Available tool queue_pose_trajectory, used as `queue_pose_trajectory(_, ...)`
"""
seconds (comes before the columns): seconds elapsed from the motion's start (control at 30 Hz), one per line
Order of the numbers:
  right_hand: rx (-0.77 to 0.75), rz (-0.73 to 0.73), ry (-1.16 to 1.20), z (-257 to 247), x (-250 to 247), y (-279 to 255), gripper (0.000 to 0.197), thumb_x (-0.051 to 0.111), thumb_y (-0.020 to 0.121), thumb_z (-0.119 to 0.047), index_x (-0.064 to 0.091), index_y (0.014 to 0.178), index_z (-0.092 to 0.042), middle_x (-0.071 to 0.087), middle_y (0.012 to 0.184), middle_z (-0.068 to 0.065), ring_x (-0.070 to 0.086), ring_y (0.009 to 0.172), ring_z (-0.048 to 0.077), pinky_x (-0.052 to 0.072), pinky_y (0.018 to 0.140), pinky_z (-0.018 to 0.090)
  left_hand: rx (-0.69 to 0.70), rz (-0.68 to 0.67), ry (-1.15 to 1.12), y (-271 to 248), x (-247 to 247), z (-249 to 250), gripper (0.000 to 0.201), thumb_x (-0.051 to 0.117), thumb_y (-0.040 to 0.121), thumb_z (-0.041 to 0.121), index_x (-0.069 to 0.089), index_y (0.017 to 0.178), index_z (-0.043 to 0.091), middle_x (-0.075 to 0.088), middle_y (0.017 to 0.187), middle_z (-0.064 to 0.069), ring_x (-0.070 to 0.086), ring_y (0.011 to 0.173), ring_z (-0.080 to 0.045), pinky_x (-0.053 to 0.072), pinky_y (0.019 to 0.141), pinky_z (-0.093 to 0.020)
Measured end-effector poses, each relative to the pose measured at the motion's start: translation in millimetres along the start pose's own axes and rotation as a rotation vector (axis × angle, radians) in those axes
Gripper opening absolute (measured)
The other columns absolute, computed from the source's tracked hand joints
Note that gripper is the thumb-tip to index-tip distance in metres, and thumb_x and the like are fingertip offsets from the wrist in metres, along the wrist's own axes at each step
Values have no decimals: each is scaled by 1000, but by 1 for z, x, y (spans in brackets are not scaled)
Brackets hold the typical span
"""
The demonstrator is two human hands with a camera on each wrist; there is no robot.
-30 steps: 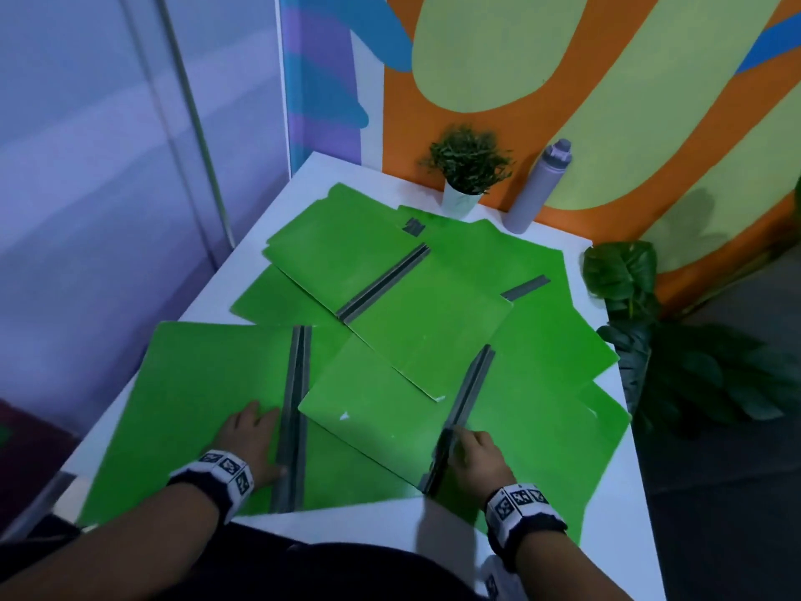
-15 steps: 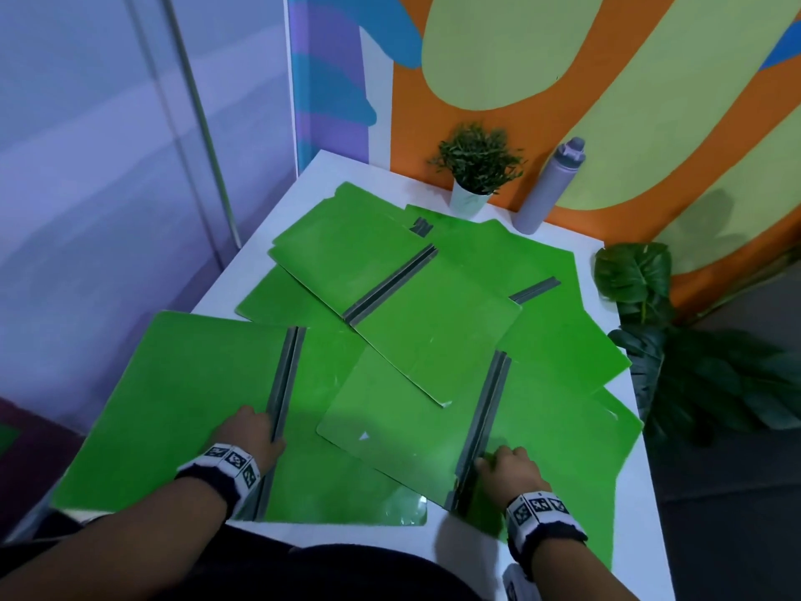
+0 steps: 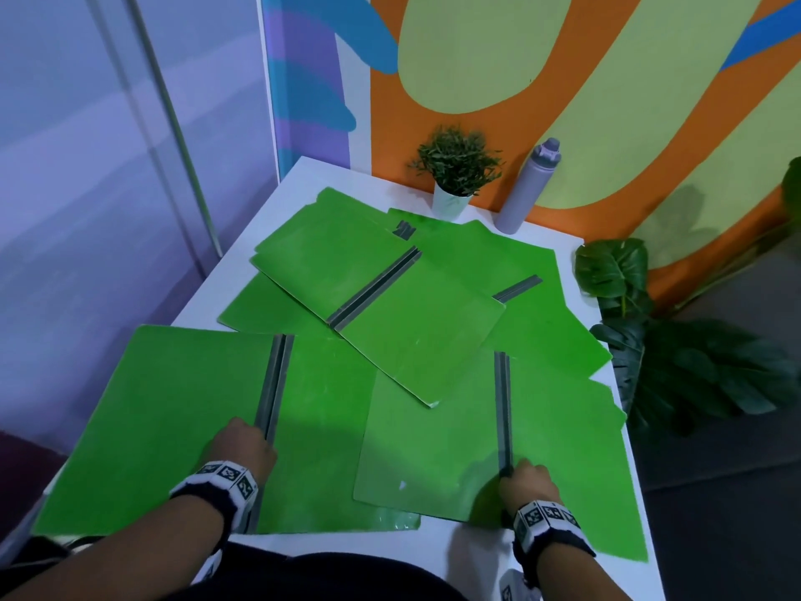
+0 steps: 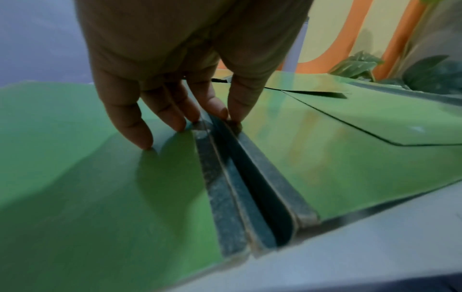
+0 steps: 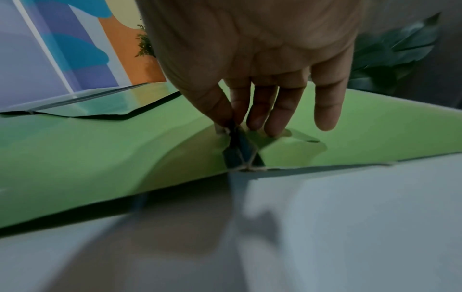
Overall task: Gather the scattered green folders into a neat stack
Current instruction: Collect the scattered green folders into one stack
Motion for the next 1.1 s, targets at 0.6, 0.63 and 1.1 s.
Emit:
queue_pose_trajectory(0.6,19,331,187,19,-60,-30,22,44,90,-19,53,101,-2,50,102,16,48,93,31,46,84,46,-36,106,-283,-20,-52,17,31,52,90,16,59,64,1,58,67,-13,54,53,-22,42,48,-27)
queue_pose_trajectory(0.63,23,420,233,19,-78,-34,21,43,91,-19,53,99,-2,50,99,15,47,90,30,46,82,46,-3,169,-321,-25,-67,23,31,51,91,13,54,62,2,57,74,-15,50,53,-21,40,49,-27)
queue_pose_trajectory(1.1,-336,905,764,-58,-246,-137,14,42,96,-19,51,97,-8,64,94,15,56,78,31,37,67,36,348,674,-394,-129,-257,79,8,46,95,11,41,97,6,47,71,-14,40,62,-30,34,60,-39)
Point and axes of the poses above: each hand's wrist, its own y-axis towards the middle knuckle, its own x-axis out of the palm, z = x × y, the point moved 10 cm from there along y, towards the middle knuckle
